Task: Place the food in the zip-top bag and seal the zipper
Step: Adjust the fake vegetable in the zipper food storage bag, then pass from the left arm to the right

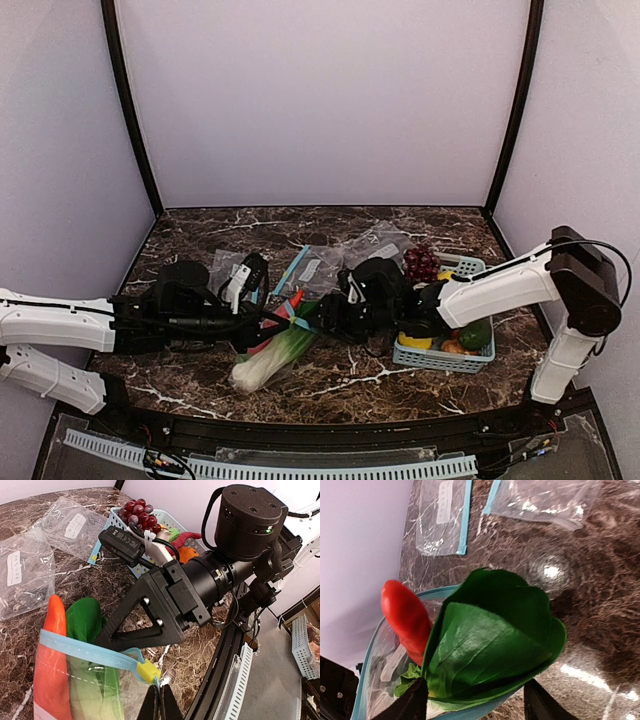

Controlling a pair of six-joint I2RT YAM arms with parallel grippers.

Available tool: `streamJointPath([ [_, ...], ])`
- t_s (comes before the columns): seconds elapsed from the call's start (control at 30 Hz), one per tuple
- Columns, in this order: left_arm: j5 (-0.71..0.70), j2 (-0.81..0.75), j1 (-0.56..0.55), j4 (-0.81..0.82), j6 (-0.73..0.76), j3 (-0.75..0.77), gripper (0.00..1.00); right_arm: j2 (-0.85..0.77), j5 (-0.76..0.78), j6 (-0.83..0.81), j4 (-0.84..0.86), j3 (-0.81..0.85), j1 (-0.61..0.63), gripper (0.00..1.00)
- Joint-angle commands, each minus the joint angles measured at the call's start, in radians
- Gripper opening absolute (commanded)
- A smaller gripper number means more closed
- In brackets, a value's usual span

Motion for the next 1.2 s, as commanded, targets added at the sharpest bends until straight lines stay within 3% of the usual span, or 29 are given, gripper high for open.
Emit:
streamJointPath([
  [0.0, -0.021, -0.026, 0.003, -0.012, 0.017, -0.008, 0.01, 0.028, -0.061, 0.063, 0.076, 0.029, 0.040, 0.53],
  [0.07, -0.018, -0.026, 0.003, -0.014, 0.019, -0.008, 0.01, 0.025, -0.052, 0.078, 0.086, 0.026, 0.041, 0.44],
  [0.17, -0.024, -0.032, 0.003, -0.036, 0.026, -0.007, 0.01, 0.008, -0.051, 0.088, 0.083, 0.033, 0.039, 0.44],
  [0.27, -0.050, -0.052, 0.003, -0.061, 0.035, -0.006, 0.01, -0.012, -0.054, 0.096, 0.050, 0.044, 0.041, 0.57],
  [0.4, -0.070, -0.063, 0.003, -0.090, 0.053, 0.002, 0.01, -0.034, -0.069, 0.141, 0.026, 0.028, 0.046, 0.65],
  [0.77, -0.092, -0.046, 0.003, -0.112, 0.102, 0.029, 0.01, -0.019, -0.160, 0.249, 0.041, 0.076, 0.059, 0.70],
  [1.17, -0.120, -0.046, -0.001, -0.050, 0.179, 0.039, 0.01, 0.041, -0.159, 0.346, 0.017, 0.140, 0.062, 0.60],
])
